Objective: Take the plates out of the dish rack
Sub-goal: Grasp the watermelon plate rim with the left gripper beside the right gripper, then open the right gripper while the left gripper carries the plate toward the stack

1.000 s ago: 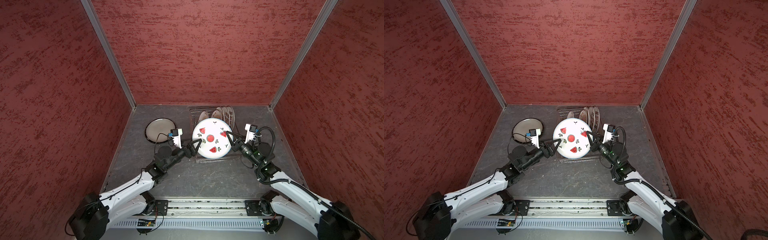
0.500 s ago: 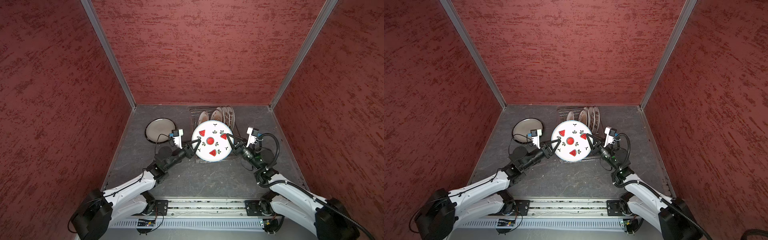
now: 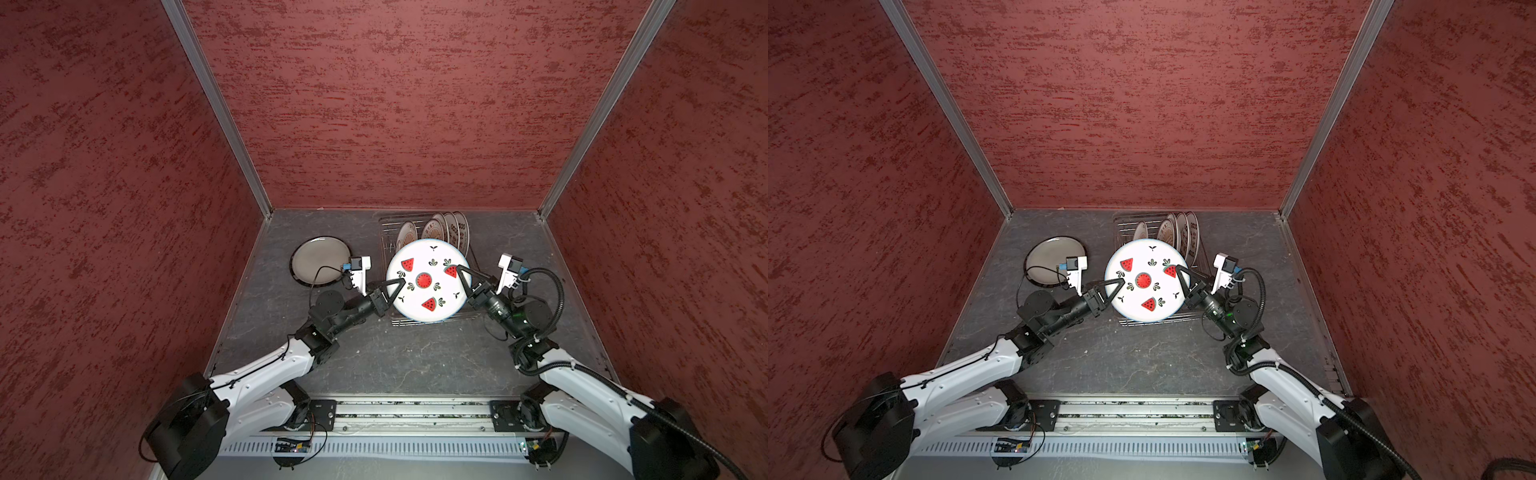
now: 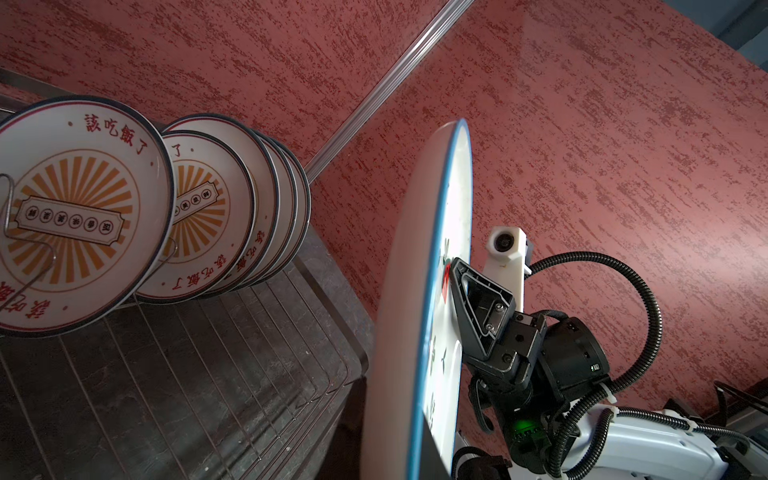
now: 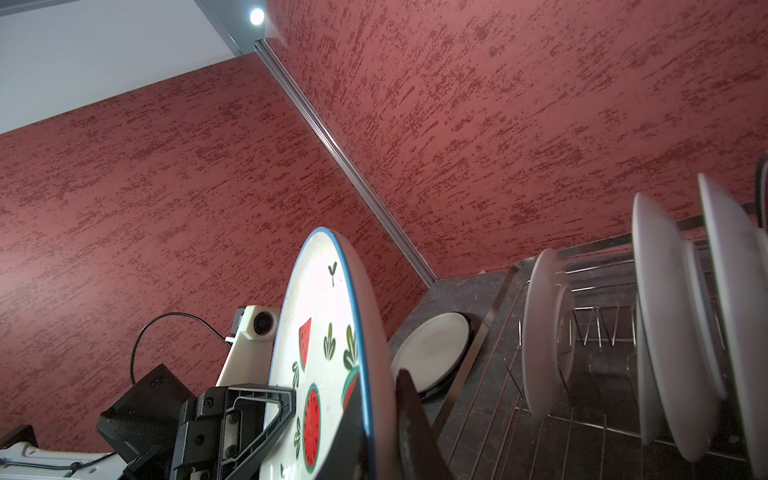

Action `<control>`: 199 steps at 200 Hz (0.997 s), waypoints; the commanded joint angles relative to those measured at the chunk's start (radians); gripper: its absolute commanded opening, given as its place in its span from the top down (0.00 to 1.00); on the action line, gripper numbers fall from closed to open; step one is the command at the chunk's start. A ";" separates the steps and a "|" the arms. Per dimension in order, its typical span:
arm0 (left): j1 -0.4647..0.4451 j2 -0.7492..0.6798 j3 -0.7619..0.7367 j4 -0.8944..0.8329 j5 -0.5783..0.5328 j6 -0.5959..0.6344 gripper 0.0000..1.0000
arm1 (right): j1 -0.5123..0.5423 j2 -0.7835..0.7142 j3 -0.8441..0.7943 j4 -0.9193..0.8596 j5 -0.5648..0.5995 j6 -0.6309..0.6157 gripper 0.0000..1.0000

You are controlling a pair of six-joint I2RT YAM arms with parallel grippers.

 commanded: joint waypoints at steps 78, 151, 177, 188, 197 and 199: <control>0.026 -0.034 -0.026 0.043 -0.095 -0.063 1.00 | 0.006 -0.015 0.053 -0.007 -0.081 -0.029 0.01; 0.041 -0.084 -0.040 0.026 -0.120 -0.065 1.00 | 0.006 -0.025 0.044 -0.029 -0.054 -0.070 0.01; 0.060 -0.113 -0.047 0.016 -0.115 -0.070 1.00 | 0.006 -0.025 0.048 -0.033 -0.063 -0.078 0.01; 0.077 -0.127 -0.054 0.017 -0.106 -0.083 1.00 | 0.005 -0.024 0.051 -0.040 -0.062 -0.079 0.01; 0.093 -0.143 -0.064 0.024 -0.097 -0.094 1.00 | 0.006 -0.024 0.058 -0.059 -0.062 -0.084 0.01; 0.097 -0.147 -0.066 0.026 -0.096 -0.095 1.00 | 0.006 -0.024 0.061 -0.066 -0.062 -0.086 0.01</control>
